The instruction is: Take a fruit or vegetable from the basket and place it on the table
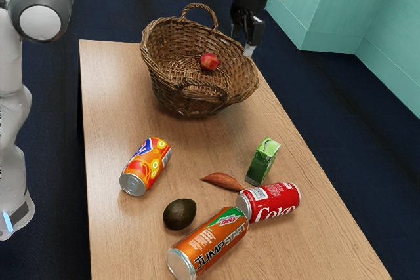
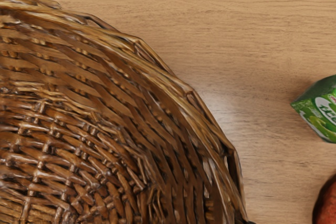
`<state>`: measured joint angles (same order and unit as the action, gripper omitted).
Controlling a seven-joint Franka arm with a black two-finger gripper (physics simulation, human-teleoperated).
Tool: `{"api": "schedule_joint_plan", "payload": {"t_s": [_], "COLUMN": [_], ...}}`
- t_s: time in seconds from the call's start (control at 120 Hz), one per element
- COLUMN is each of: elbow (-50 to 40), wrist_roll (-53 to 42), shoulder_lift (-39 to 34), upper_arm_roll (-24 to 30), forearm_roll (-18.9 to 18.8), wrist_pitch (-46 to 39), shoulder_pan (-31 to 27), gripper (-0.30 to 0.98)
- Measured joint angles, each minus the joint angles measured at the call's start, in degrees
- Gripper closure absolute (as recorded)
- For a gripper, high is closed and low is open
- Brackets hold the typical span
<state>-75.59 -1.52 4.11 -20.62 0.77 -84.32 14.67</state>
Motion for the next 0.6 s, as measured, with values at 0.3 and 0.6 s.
{"api": "schedule_joint_plan", "payload": {"t_s": [0.3, 0.6], "elbow": [0.1, -0.5], "wrist_roll": [-0.6, -1.0], "shoulder_lift": [6.9, 9.9], "upper_arm_roll": [-1.0, 0.3], "forearm_roll": [0.2, 1.0], "wrist_pitch": [-3.3, -5.6], "shoulder_pan": [-22.0, -20.9], "gripper": [0.0, 0.0]}}
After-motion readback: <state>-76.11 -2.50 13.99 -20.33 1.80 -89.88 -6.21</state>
